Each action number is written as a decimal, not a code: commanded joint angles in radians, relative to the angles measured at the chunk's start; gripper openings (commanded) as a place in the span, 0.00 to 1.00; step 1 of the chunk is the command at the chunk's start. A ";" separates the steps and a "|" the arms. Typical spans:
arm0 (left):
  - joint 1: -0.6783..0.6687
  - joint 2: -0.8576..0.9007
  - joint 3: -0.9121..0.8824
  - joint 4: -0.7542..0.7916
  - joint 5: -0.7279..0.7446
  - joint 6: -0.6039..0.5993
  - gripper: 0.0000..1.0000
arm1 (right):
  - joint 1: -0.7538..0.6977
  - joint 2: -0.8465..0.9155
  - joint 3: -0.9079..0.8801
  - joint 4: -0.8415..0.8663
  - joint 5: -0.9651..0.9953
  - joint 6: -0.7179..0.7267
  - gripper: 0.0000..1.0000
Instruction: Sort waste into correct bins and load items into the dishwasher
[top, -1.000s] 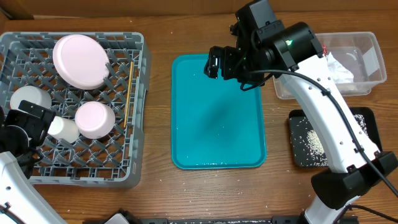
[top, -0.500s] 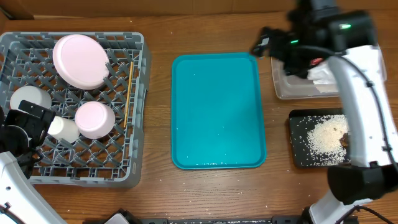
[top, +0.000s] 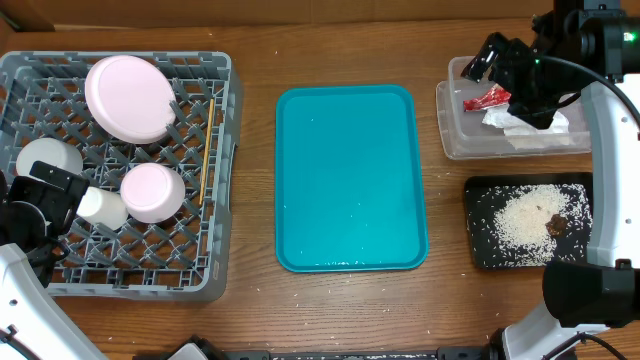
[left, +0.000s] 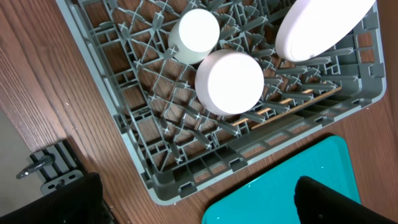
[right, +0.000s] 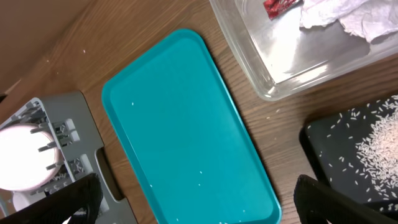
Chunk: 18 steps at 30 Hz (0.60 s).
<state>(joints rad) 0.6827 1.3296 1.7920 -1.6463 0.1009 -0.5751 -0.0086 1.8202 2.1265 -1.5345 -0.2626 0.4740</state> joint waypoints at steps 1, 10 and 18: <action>0.005 -0.001 0.013 0.000 -0.011 -0.016 1.00 | 0.000 -0.034 0.030 0.020 0.000 -0.003 1.00; 0.005 -0.001 0.013 0.000 -0.011 -0.016 1.00 | 0.000 -0.034 0.027 0.128 0.015 -0.008 1.00; 0.005 -0.001 0.013 0.000 -0.011 -0.016 1.00 | 0.000 -0.023 0.026 0.208 0.169 -0.008 1.00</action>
<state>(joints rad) 0.6827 1.3296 1.7920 -1.6463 0.1009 -0.5751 -0.0086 1.8202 2.1265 -1.3460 -0.1642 0.4706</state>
